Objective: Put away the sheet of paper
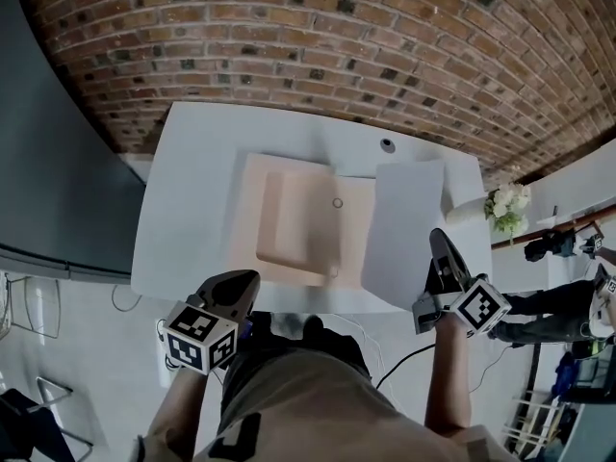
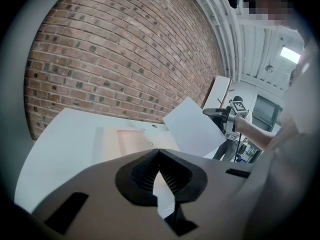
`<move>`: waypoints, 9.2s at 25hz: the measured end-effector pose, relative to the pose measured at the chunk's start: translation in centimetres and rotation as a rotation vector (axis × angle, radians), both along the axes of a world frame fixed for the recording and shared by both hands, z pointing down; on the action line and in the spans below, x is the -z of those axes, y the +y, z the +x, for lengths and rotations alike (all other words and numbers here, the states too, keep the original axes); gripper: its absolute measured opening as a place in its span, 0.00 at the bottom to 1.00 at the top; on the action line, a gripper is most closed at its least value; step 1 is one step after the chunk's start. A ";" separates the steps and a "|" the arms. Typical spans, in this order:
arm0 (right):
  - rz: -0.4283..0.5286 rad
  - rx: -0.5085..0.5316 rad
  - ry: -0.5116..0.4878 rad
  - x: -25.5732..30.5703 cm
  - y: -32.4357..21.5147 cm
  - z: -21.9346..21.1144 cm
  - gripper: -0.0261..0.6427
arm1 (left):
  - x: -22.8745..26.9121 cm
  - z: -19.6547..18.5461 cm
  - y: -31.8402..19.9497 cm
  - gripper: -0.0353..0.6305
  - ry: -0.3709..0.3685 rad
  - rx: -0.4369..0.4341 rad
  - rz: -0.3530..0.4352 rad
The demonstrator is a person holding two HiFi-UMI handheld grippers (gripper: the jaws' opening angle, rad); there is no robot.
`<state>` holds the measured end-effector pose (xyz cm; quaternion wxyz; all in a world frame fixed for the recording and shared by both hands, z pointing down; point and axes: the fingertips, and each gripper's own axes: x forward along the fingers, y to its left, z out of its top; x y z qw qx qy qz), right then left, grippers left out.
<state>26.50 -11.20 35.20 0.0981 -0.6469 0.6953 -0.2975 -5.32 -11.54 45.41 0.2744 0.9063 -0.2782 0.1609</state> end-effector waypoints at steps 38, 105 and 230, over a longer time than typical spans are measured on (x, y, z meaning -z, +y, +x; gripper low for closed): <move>-0.080 0.138 -0.459 -6.8 -4.6 0.3 0.07 | 1.4 1.4 2.1 0.07 -0.077 0.217 0.031; -0.263 -0.017 -0.562 -21.5 -7.5 0.9 0.07 | 0.2 -0.3 1.0 0.07 -0.109 0.238 0.008; -0.477 0.077 -0.547 -28.7 -12.1 -11.6 0.07 | -2.7 -5.5 -1.4 0.07 -0.138 0.220 -0.095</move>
